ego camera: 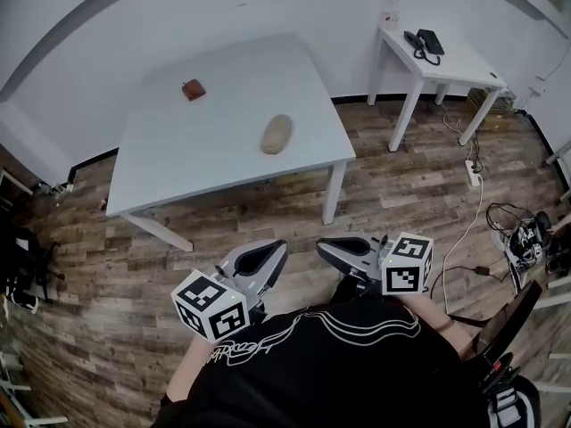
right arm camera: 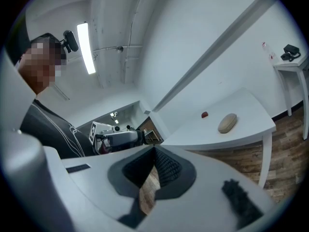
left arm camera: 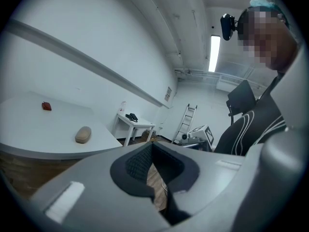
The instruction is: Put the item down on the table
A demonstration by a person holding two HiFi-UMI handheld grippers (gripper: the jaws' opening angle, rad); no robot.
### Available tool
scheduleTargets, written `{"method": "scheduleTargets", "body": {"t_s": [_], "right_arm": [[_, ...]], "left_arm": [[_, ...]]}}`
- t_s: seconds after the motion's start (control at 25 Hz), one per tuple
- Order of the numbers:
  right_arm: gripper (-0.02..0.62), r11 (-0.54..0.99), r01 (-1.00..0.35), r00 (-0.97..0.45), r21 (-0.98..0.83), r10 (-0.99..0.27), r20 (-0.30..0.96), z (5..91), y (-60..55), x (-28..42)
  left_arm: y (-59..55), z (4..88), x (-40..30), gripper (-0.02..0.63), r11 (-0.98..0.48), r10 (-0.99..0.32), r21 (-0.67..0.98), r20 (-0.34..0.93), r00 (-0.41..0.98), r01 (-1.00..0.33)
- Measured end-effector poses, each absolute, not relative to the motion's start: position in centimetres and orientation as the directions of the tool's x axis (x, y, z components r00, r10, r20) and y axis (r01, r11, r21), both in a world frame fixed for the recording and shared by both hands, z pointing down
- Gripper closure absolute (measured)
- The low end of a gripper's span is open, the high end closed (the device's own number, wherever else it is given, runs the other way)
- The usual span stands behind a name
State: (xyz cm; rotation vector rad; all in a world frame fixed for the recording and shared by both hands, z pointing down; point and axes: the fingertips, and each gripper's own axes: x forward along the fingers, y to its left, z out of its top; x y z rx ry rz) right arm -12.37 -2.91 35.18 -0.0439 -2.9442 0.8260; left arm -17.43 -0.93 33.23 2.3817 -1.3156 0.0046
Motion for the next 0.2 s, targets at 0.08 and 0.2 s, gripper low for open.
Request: {"method": "scheduleTargets", "body": {"t_s": [0.08,0.2], "right_arm": [[0.588,0.855,0.002,-0.996,-0.519,0.047,0.075,35.02,-2.68,-12.59],[0.588,0.854,-0.002,-0.996,-0.52,0.045,0.078,34.95,-2.38,-13.19]], "left_arm": [[-0.67,33.31,-17.58,0.601,-0.464,-0.808,0.365,0.2,0.555,-0.807],[-0.33,33.55,-18.17,0.603,-0.455,-0.807,0.38,0.206,0.553,-0.805]]}}
